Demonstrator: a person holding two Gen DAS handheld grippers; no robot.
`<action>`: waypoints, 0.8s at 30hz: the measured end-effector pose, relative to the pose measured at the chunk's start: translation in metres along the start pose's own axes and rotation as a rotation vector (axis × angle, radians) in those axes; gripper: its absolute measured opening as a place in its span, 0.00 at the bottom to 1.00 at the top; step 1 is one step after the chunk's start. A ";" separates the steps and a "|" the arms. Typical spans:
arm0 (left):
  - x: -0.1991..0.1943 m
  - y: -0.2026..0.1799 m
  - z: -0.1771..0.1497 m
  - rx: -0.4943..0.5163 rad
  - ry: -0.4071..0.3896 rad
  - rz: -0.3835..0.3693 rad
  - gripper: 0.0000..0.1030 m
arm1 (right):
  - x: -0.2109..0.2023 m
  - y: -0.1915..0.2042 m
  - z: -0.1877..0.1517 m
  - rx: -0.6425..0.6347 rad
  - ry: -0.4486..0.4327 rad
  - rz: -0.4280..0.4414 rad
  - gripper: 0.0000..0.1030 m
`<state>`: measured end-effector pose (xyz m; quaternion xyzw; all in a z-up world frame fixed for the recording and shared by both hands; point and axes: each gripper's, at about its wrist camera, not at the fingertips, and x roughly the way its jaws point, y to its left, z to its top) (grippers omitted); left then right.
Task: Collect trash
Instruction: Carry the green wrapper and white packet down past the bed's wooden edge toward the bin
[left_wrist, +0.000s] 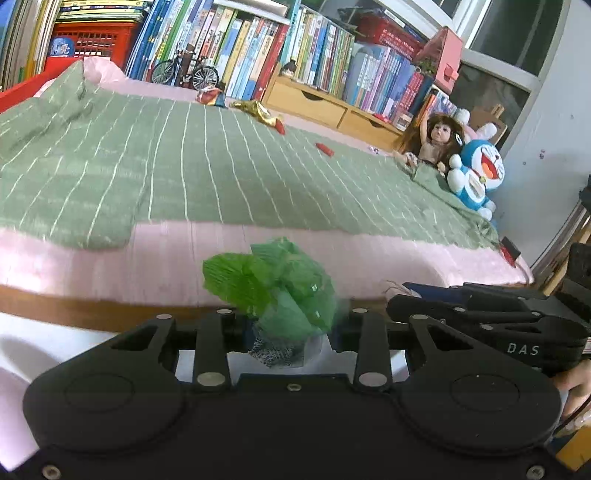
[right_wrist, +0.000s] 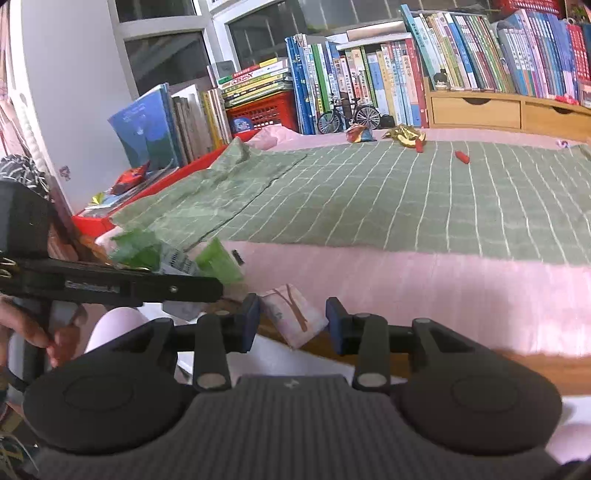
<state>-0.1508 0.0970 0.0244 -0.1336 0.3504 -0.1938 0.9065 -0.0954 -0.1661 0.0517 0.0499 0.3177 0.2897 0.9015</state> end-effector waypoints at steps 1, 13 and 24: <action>-0.001 0.000 -0.004 0.001 0.005 -0.003 0.33 | -0.002 0.001 -0.003 -0.001 0.002 -0.005 0.43; -0.022 -0.005 -0.032 -0.008 0.014 -0.060 0.32 | -0.009 0.007 -0.024 0.031 0.019 -0.007 0.43; -0.007 0.001 -0.067 -0.050 0.118 -0.056 0.32 | -0.003 0.004 -0.051 0.079 0.079 -0.033 0.43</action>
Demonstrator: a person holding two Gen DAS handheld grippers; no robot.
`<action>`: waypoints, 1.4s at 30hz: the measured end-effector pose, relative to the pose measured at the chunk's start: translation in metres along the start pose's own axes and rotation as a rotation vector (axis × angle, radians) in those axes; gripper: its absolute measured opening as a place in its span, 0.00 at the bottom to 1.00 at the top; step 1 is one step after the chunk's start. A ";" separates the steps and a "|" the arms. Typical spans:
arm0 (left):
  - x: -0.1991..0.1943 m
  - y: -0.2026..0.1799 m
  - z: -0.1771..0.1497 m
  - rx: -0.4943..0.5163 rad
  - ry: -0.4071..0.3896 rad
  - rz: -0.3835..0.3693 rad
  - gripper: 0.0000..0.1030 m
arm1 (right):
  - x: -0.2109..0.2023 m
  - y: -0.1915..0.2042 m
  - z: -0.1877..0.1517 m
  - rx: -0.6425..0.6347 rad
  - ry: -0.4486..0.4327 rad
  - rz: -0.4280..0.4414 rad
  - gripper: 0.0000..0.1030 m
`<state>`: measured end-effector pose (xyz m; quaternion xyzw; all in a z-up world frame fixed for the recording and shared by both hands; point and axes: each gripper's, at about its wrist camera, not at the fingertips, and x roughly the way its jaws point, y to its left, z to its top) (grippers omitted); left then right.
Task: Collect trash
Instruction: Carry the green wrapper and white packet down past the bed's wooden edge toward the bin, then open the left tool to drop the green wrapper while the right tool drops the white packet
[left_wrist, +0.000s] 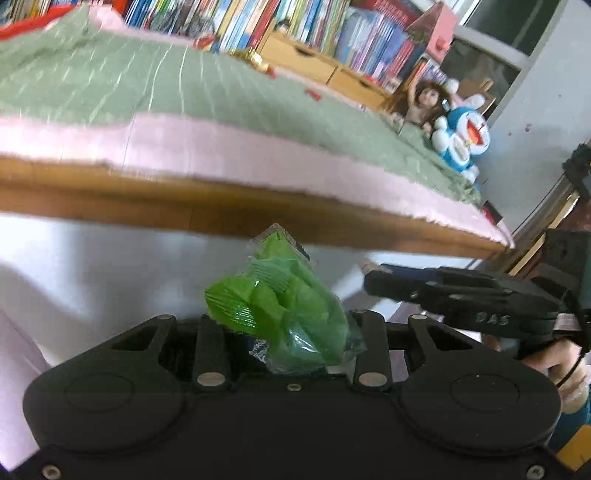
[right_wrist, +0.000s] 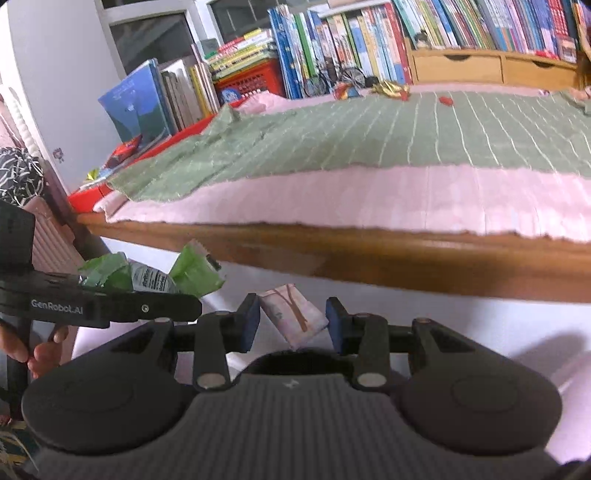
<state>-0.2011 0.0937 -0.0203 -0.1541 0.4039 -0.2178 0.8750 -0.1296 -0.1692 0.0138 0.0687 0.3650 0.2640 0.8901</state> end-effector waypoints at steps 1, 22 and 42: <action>0.005 0.002 -0.003 -0.007 0.013 0.007 0.32 | 0.000 -0.001 -0.002 0.005 0.004 -0.001 0.43; 0.082 0.010 -0.033 -0.018 0.237 0.032 0.32 | 0.033 -0.023 -0.038 0.146 0.148 -0.004 0.43; 0.096 0.037 -0.022 -0.105 0.257 0.201 1.00 | 0.049 -0.030 -0.035 0.176 0.187 -0.016 0.43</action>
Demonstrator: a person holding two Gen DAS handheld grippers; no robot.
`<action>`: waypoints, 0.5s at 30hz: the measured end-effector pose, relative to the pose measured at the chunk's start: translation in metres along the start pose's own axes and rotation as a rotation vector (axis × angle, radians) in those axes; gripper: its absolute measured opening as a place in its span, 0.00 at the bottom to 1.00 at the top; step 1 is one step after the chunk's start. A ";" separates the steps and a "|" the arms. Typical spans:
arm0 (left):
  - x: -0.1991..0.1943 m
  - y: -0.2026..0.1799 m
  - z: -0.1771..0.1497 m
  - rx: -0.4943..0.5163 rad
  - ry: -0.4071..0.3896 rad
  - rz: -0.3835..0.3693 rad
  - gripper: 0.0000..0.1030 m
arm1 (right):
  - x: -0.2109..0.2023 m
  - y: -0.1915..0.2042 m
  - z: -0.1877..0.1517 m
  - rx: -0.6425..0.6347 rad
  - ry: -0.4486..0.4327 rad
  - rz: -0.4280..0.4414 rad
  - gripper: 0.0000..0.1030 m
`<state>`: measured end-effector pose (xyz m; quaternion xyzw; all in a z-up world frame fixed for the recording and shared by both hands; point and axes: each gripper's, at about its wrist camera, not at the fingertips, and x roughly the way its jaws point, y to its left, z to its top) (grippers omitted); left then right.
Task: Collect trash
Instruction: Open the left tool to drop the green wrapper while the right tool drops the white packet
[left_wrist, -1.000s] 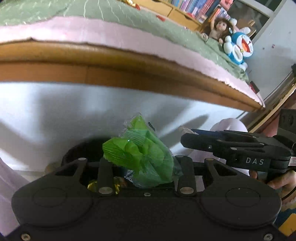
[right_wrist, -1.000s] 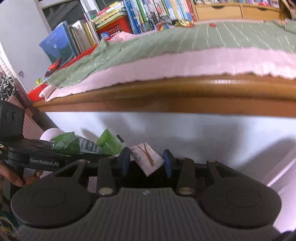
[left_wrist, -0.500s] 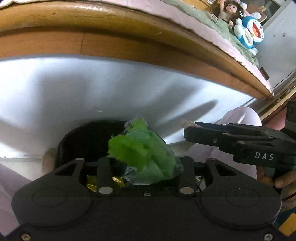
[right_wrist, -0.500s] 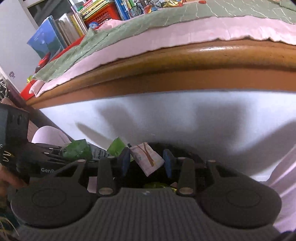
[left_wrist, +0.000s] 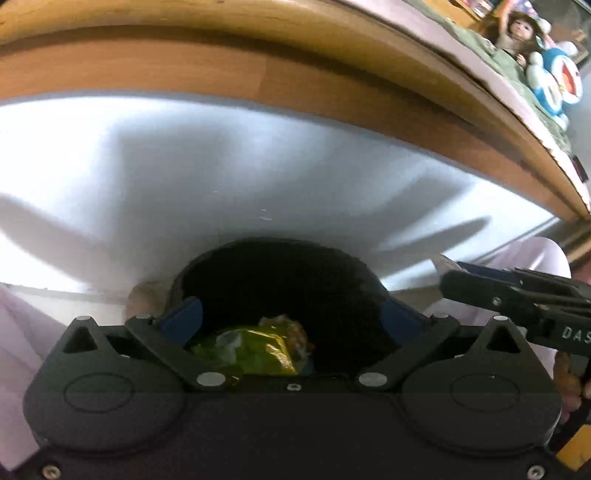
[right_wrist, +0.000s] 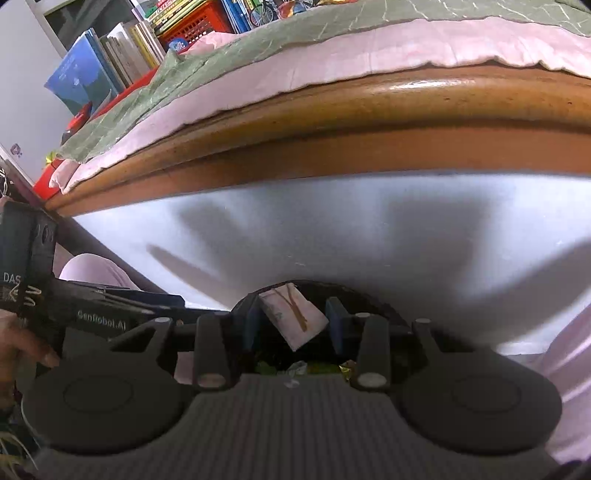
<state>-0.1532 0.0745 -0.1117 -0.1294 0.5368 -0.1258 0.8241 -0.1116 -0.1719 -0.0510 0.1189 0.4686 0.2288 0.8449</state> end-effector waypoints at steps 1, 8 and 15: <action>-0.001 0.001 0.001 -0.006 -0.001 0.005 1.00 | 0.000 0.000 0.000 -0.001 0.002 0.000 0.43; -0.005 0.018 0.001 -0.059 -0.017 0.009 1.00 | 0.008 0.005 -0.001 -0.015 0.026 0.009 0.43; -0.006 0.019 0.003 -0.053 -0.014 0.004 1.00 | 0.017 0.020 0.001 -0.096 0.055 -0.081 0.97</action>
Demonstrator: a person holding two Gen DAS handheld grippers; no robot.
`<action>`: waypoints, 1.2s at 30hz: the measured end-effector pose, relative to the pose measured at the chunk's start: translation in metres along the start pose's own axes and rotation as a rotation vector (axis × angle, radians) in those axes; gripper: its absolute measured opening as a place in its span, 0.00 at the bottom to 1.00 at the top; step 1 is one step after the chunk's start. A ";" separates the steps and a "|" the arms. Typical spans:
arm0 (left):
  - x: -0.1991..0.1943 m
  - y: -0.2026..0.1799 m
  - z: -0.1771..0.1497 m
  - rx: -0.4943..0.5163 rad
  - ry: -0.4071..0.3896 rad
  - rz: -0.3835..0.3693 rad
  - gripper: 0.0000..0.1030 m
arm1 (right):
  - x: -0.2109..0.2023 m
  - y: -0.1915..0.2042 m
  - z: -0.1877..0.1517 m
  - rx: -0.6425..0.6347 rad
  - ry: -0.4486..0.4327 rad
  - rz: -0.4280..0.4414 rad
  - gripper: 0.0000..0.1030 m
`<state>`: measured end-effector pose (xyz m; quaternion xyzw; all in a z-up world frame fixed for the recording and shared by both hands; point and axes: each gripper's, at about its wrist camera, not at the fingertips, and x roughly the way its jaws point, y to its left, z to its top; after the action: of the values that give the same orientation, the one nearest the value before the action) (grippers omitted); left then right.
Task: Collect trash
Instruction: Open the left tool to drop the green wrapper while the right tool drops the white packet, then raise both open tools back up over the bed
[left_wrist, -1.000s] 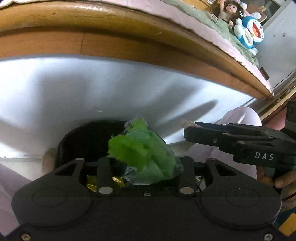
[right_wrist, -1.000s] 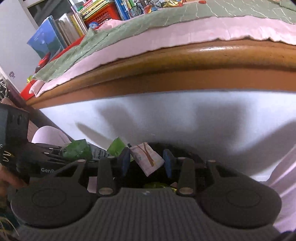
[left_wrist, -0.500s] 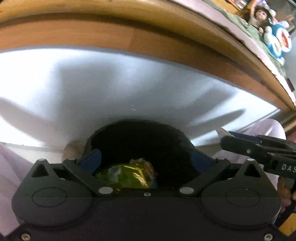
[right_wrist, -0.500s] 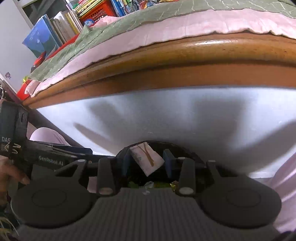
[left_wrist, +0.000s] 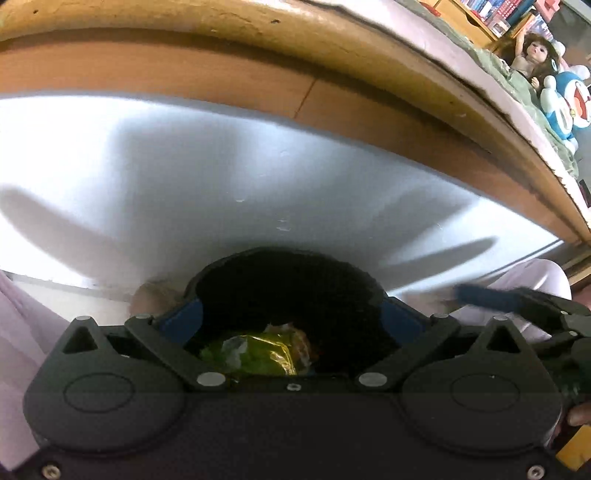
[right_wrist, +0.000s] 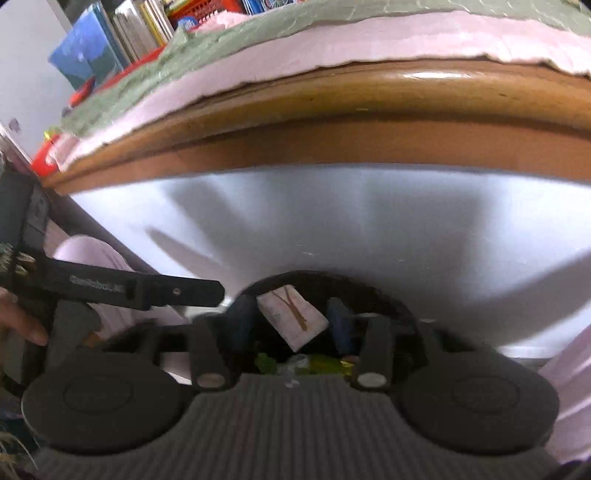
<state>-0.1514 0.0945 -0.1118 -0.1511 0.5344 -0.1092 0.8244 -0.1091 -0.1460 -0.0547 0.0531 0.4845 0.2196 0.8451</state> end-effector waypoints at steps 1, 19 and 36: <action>0.000 0.000 0.000 -0.001 -0.001 0.002 1.00 | 0.000 0.005 -0.001 -0.032 -0.001 -0.040 1.00; 0.003 -0.002 0.001 0.009 0.025 0.007 1.00 | 0.008 -0.001 0.001 0.024 0.065 -0.112 1.00; -0.052 -0.025 0.031 0.105 -0.134 -0.012 1.00 | -0.035 0.007 0.037 0.001 -0.115 -0.125 1.00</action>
<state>-0.1449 0.0926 -0.0468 -0.1179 0.4706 -0.1316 0.8645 -0.0950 -0.1496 -0.0051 0.0358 0.4376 0.1626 0.8836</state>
